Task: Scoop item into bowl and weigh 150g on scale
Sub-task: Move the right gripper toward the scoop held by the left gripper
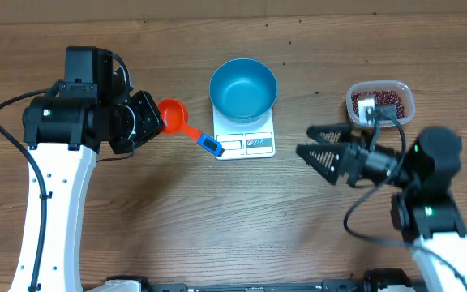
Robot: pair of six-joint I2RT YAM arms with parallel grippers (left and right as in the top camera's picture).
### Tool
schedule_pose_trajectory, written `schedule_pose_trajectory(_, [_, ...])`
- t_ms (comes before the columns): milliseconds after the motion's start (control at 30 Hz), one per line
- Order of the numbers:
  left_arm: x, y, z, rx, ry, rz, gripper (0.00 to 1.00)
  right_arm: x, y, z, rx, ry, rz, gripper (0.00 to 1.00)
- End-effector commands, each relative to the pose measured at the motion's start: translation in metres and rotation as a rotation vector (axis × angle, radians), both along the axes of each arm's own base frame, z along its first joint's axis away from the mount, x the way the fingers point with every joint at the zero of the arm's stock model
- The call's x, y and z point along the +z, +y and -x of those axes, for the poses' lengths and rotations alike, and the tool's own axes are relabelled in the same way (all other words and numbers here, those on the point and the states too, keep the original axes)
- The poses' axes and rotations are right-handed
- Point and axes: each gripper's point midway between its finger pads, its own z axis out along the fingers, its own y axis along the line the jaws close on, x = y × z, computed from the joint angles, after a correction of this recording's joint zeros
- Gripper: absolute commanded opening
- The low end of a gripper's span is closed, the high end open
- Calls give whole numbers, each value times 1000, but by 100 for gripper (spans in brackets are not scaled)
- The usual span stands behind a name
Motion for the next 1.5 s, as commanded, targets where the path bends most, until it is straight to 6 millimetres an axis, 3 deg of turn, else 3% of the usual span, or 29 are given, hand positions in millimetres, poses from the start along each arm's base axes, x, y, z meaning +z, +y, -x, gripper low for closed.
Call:
schedule_pose_trajectory(0, [-2, -4, 1, -33, 0, 0, 4, 8, 8, 0, 104, 11, -18, 100])
schedule_pose_trajectory(233, [-2, -4, 1, -33, 0, 0, 4, -31, 6, -25, 74, 130, 11, 100])
schedule_pose_trajectory(400, [-2, -4, 0, -32, -3, 1, 4, -48, 1, -35, -4, 199, 44, 100])
schedule_pose_trajectory(1133, [-3, -1, -1, -22, -4, -19, 4, -51, 1, -34, -7, 244, 34, 100])
schedule_pose_trajectory(1467, [-7, 18, -6, 150, 28, -65, 5, -48, 1, -36, -26, 330, -6, 100])
